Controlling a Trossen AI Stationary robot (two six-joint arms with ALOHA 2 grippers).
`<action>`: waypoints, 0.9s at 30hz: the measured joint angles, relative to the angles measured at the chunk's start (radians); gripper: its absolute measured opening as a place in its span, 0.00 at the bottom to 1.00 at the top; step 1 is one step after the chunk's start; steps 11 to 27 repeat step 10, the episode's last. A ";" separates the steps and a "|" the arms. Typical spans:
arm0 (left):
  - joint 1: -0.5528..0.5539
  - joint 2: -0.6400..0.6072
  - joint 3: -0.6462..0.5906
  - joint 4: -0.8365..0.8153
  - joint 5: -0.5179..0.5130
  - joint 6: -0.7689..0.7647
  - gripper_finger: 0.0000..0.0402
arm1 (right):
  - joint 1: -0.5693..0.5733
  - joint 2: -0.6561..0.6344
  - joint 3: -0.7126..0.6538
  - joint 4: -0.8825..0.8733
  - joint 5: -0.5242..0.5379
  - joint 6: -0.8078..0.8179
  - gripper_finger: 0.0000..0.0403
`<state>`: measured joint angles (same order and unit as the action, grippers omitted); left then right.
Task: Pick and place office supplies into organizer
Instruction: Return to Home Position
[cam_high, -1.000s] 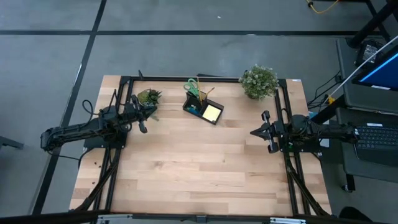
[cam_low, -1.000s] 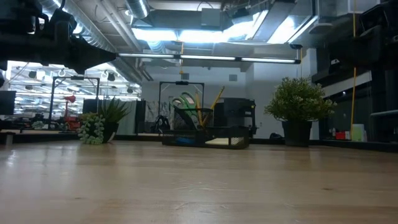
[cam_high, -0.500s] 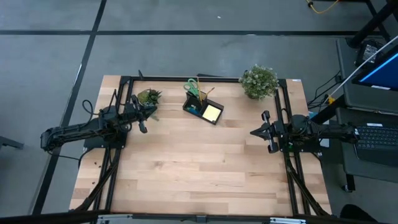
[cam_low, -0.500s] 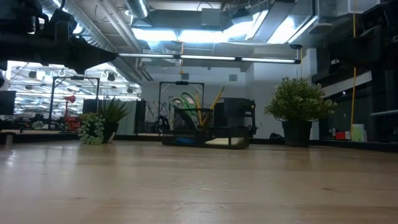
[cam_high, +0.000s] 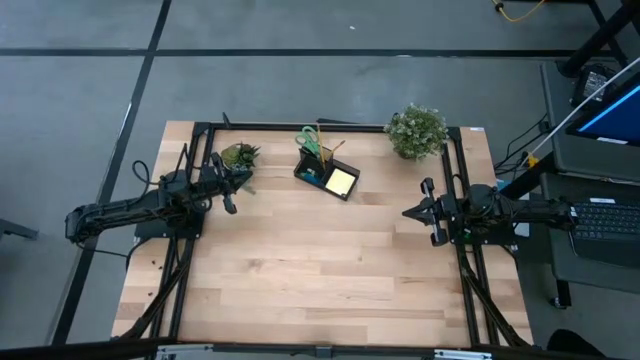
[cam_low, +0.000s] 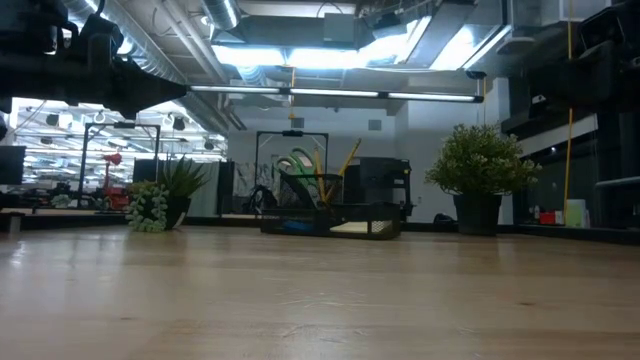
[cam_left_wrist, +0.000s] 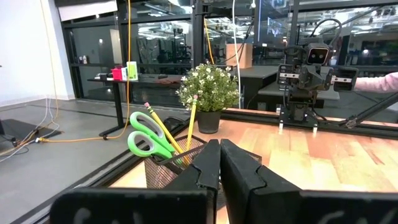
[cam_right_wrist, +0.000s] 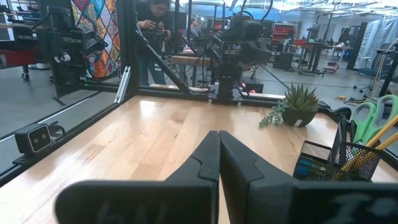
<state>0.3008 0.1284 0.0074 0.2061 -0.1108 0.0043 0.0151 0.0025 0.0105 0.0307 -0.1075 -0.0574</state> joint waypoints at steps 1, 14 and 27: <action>0.000 0.000 0.000 0.000 0.000 0.000 0.02 | 0.000 0.000 0.000 0.000 0.000 0.000 0.02; 0.000 0.000 0.000 0.000 0.000 0.000 0.01 | 0.000 0.000 0.000 0.000 0.000 0.000 0.02; 0.000 0.000 0.000 0.000 0.000 0.000 0.01 | 0.000 0.000 0.000 0.000 0.000 0.000 0.02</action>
